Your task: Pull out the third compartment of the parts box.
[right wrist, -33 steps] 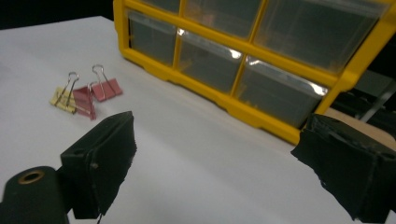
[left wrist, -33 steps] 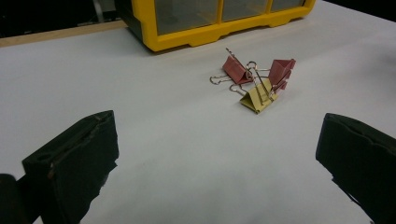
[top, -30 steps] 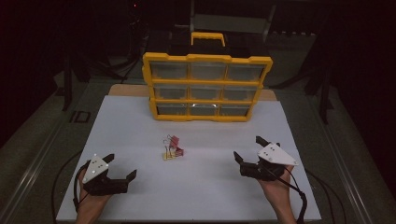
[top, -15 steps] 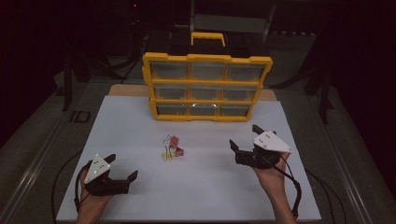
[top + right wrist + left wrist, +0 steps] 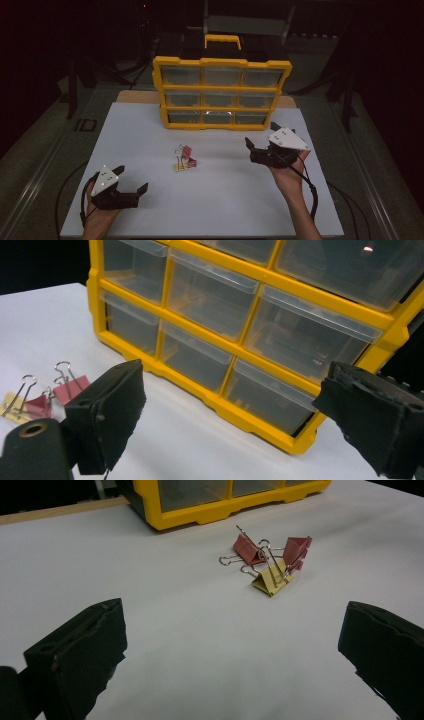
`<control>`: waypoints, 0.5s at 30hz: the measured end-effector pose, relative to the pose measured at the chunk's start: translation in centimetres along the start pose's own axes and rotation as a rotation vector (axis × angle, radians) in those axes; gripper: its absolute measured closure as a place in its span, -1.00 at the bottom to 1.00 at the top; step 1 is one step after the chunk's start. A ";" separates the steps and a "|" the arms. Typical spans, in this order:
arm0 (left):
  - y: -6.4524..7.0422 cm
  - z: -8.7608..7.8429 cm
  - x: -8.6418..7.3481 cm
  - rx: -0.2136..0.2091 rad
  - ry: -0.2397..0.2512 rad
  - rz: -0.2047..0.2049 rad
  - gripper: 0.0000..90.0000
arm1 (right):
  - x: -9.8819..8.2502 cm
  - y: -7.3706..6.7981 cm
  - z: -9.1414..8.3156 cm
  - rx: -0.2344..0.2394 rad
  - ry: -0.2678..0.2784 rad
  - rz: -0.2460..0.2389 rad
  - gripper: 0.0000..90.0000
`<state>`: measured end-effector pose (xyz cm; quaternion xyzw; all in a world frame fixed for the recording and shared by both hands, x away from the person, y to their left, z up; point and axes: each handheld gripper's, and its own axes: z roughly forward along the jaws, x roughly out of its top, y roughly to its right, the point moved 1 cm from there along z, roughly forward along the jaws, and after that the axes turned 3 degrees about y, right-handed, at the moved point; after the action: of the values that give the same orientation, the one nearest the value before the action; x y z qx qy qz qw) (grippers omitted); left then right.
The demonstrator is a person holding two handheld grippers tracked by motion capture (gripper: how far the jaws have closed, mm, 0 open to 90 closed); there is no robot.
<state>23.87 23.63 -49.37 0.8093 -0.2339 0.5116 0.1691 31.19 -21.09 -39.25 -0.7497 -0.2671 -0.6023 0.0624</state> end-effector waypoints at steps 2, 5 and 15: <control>0.0 0.0 0.0 -0.001 -0.002 0.001 -1.00 | 0.0 0.1 0.1 -0.001 0.001 0.004 -0.78; 0.0 0.0 0.0 -0.001 -0.002 0.000 -1.00 | 0.3 0.4 0.5 -0.003 0.004 0.020 -0.78; 0.0 0.1 -0.1 -0.007 -0.005 -0.003 -0.99 | 1.4 1.5 1.5 -0.031 -0.004 0.011 -0.78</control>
<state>23.91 23.56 -49.48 0.8103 -0.2346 0.5087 0.1721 33.41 -21.26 -38.01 -0.7532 -0.2536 -0.6046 0.0535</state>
